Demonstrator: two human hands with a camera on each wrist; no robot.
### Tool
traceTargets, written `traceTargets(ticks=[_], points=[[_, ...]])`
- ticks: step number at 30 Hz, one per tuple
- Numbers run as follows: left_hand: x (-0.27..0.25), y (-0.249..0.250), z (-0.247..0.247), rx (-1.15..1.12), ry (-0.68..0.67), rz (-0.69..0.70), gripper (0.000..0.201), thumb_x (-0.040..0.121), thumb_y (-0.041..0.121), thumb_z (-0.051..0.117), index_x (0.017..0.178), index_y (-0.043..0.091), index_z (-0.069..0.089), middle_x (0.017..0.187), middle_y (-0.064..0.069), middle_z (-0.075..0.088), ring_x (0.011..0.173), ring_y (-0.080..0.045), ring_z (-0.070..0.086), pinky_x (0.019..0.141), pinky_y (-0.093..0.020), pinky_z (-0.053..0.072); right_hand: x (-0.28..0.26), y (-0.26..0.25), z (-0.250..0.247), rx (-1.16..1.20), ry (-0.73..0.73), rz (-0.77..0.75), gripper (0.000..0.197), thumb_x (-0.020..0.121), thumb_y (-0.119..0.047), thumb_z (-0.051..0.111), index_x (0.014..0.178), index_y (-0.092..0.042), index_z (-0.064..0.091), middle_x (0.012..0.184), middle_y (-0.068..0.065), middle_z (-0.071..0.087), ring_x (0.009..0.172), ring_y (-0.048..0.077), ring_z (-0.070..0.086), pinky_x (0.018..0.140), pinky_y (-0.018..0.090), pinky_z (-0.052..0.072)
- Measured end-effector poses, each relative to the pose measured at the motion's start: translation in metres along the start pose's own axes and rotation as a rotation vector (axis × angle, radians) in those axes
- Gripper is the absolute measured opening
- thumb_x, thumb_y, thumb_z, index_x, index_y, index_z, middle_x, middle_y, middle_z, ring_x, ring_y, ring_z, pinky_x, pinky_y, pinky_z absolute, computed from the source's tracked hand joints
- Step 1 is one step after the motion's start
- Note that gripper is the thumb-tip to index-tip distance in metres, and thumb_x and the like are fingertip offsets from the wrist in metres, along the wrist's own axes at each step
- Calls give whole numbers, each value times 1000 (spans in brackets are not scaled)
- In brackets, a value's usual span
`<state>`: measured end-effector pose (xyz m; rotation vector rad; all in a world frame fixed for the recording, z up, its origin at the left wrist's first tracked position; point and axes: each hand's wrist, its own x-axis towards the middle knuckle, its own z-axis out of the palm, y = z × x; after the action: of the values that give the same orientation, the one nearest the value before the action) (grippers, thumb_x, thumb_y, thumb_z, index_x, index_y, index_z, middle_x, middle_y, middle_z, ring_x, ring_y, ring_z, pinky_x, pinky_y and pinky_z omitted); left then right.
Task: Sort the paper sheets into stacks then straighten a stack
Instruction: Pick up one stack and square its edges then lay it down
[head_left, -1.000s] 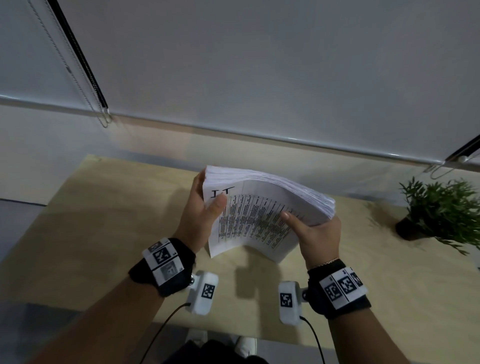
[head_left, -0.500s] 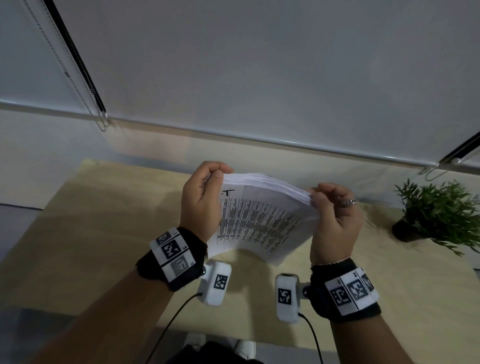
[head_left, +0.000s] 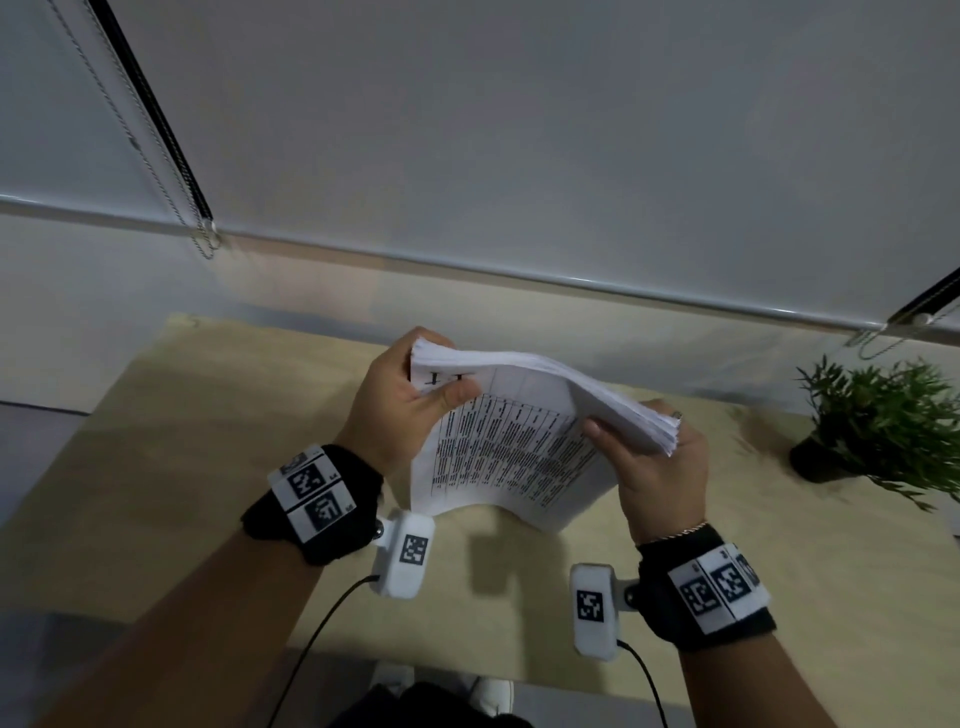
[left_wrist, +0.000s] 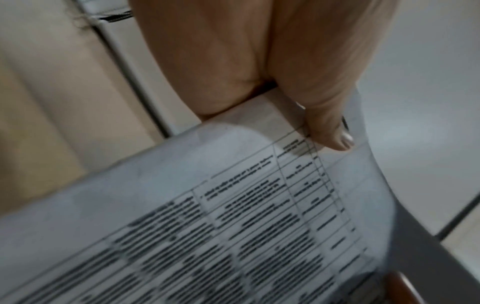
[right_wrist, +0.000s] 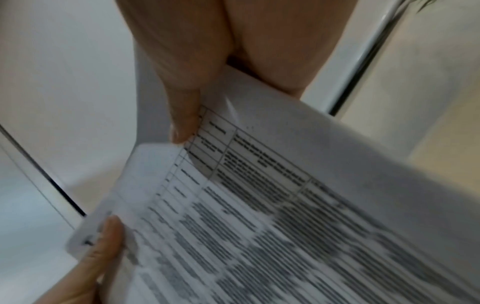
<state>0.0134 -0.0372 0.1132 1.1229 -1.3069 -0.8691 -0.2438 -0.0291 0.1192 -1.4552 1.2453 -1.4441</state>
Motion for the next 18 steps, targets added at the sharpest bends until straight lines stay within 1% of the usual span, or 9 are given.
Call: traceTargets(ticks=[3, 5, 8, 10, 11, 13, 15, 16, 18], points=[[-11, -22, 1, -87, -22, -166, 65, 74, 42, 82, 119, 2, 59, 111, 1, 74, 102, -11, 70, 88, -24, 53, -12, 26, 7, 20, -77, 180, 28, 68, 4, 82, 90, -10, 72, 79, -13, 76, 74, 3, 72, 66, 20, 56], [-20, -37, 5, 14, -68, -211, 55, 86, 35, 72, 128, 5, 56, 120, -1, 71, 111, -11, 68, 94, -28, 53, -18, 45, 13, 4, -64, 270, 25, 71, 1, 81, 89, -13, 72, 80, -13, 77, 74, 3, 72, 67, 23, 59], [-33, -47, 10, 91, -33, -270, 37, 93, 26, 63, 127, 11, 59, 112, 14, 70, 102, 5, 67, 86, -21, 53, -21, 53, 19, 16, -15, 307, 25, 73, -1, 80, 92, -14, 71, 78, -18, 76, 74, 0, 71, 65, 17, 57], [-37, -52, 11, 86, 12, -269, 38, 91, 26, 66, 125, 10, 61, 109, 14, 72, 100, 5, 68, 83, -16, 54, -20, 55, 18, -1, 7, 277, 28, 72, 1, 81, 93, -14, 71, 77, -20, 75, 73, -2, 71, 64, 16, 57], [-39, -56, 11, 83, 23, -275, 40, 89, 29, 68, 124, 11, 62, 110, 12, 73, 103, 1, 68, 86, -19, 54, -21, 57, 18, -27, 17, 259, 30, 71, 1, 82, 92, -18, 72, 77, -20, 75, 73, -2, 71, 65, 17, 57], [-46, -64, 12, 85, 3, -311, 46, 86, 35, 67, 127, 13, 62, 119, 10, 71, 112, -4, 66, 96, -28, 53, -26, 67, 18, -74, 18, 267, 36, 69, -1, 85, 88, -28, 71, 83, -13, 76, 78, 3, 72, 71, 27, 60], [-52, -70, 14, 141, -10, -348, 50, 88, 39, 63, 131, 16, 59, 123, 10, 69, 116, -1, 62, 102, -33, 50, -32, 71, 18, -112, 1, 306, 32, 70, -7, 85, 89, -30, 71, 87, -13, 76, 82, 6, 72, 75, 36, 61], [-52, -70, 16, 164, 7, -347, 47, 90, 37, 63, 131, 16, 59, 121, 12, 69, 112, 3, 63, 100, -31, 51, -32, 69, 19, -122, -4, 310, 30, 72, -10, 84, 88, -31, 70, 84, -17, 75, 81, 2, 72, 75, 35, 60], [-46, -66, 16, 196, 50, -323, 34, 93, 28, 64, 125, 18, 60, 109, 18, 69, 97, 15, 63, 85, -19, 54, -27, 63, 19, -113, -14, 296, 24, 74, -12, 83, 86, -28, 70, 78, -23, 73, 76, -5, 69, 68, 22, 58]])
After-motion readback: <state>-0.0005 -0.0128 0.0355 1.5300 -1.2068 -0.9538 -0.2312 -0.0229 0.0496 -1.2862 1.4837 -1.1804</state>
